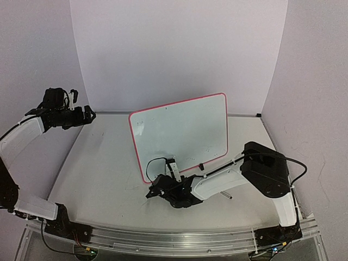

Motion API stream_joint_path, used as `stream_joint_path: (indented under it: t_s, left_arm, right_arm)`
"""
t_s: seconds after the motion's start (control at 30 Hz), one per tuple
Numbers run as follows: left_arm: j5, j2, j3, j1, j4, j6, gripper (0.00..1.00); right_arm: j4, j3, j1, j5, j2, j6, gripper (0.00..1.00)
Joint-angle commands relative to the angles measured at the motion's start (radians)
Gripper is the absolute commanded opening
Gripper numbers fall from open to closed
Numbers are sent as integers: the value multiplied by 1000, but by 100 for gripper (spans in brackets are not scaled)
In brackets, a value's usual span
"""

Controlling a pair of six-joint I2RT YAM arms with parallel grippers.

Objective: Write a sentence on the whiteboard
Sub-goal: Move the whiteboard stand to the center of the board, then pick up the whiteboard marker from the center of the board.

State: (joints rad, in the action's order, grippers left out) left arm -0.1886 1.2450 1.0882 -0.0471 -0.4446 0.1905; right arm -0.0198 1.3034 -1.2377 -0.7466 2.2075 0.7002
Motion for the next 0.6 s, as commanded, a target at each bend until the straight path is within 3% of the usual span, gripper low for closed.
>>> stream_joint_path:
  t_s: [0.0,0.2,0.4,0.57]
  left_arm:
    - [2,-20,17,-6,12,-6,99]
    - [2,-31,14,-7,13,-9,99]
    - [-10,-38,9,-7,13,-13,99]
    - [-45,-44,11,-15,11,-17,99]
  right_arm:
    - [-40,-74,-10,-23,-149,-56,47]
    - [8,-228,-38,190,-362,-215,58]
    - [-175,-301,-16,313,-553,-293,62]
    - [-307,-371,119,545,-664,-325,59]
